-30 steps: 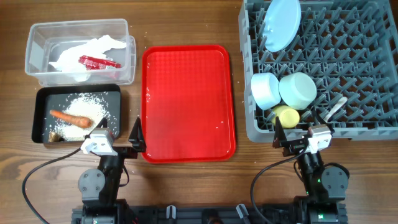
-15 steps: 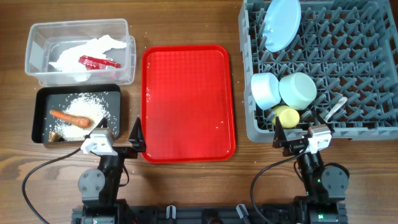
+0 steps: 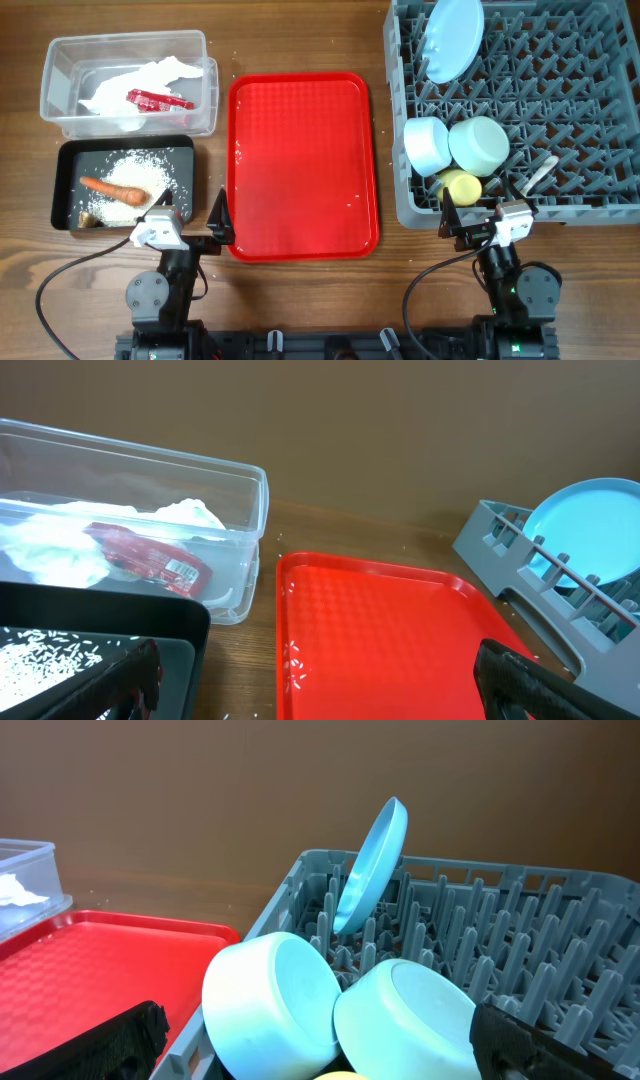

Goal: Sort waste into correct bins and load items into the dishwasher rack

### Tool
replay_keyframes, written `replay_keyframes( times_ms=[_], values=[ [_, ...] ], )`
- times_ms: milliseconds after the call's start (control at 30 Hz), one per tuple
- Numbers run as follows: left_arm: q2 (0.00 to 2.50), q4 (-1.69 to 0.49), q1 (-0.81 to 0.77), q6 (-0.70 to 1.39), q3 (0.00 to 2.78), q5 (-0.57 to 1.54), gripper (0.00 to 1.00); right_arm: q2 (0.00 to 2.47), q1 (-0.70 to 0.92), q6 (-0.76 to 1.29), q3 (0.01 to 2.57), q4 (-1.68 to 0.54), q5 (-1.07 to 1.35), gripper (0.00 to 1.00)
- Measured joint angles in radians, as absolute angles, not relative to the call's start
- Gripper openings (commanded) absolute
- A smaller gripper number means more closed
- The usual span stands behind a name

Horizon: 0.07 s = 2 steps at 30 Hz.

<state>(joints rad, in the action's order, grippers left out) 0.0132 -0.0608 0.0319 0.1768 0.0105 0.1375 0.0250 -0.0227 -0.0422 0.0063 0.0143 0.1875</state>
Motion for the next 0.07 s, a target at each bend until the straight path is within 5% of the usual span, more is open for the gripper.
replay_keyframes(
  times_ms=[67],
  values=[
    [0.013, -0.061, 0.032, 0.177, 0.010, 0.138, 1.00, 0.025, -0.023, -0.042, 0.006, 0.014, 0.187, 1.00]
  ],
)
